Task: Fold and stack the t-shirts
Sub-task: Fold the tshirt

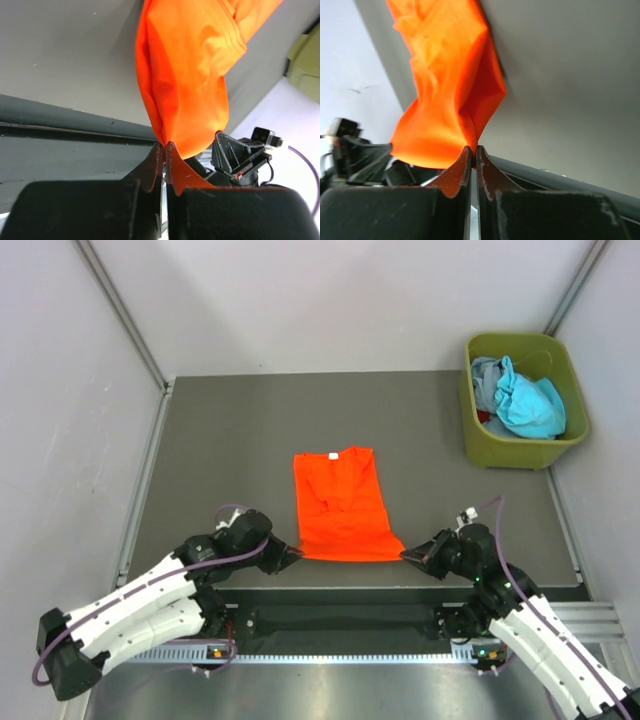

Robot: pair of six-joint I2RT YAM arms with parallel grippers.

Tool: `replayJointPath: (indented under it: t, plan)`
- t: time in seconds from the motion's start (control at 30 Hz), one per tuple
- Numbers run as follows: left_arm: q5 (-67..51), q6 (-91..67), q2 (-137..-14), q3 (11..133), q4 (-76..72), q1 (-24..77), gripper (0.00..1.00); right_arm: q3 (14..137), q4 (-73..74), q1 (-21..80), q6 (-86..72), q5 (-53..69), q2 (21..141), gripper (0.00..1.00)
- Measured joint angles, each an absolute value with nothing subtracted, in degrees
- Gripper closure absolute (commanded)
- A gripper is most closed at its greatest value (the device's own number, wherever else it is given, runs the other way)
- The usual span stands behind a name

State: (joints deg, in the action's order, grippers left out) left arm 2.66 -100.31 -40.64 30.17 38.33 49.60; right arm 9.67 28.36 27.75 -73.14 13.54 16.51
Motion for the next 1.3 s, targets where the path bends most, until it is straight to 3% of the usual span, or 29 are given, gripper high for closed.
replayJointPath:
  t: [0.2,0.47,0.8,1.3]
  plan:
    - [5.69,-97.58,-47.59,35.11,38.33,49.60,1.00,13.54,26.74,27.75,-68.99,13.50,29.36,1.00]
    - [11.27,-90.91,-53.25,40.32,36.21,44.36,1.00,33.61,22.87,27.44,-58.33,12.88,53.32,1.00]
    - [2.04,-76.66,-71.66,50.06,26.11,26.06,1.00,53.28,21.39,22.04,-48.42,18.52,76.69,1.00]
    - [-5.76,-68.66,-88.92,62.89,15.11,18.20,1.00,71.59,21.41,16.12,-44.49,27.99,98.45,1.00]
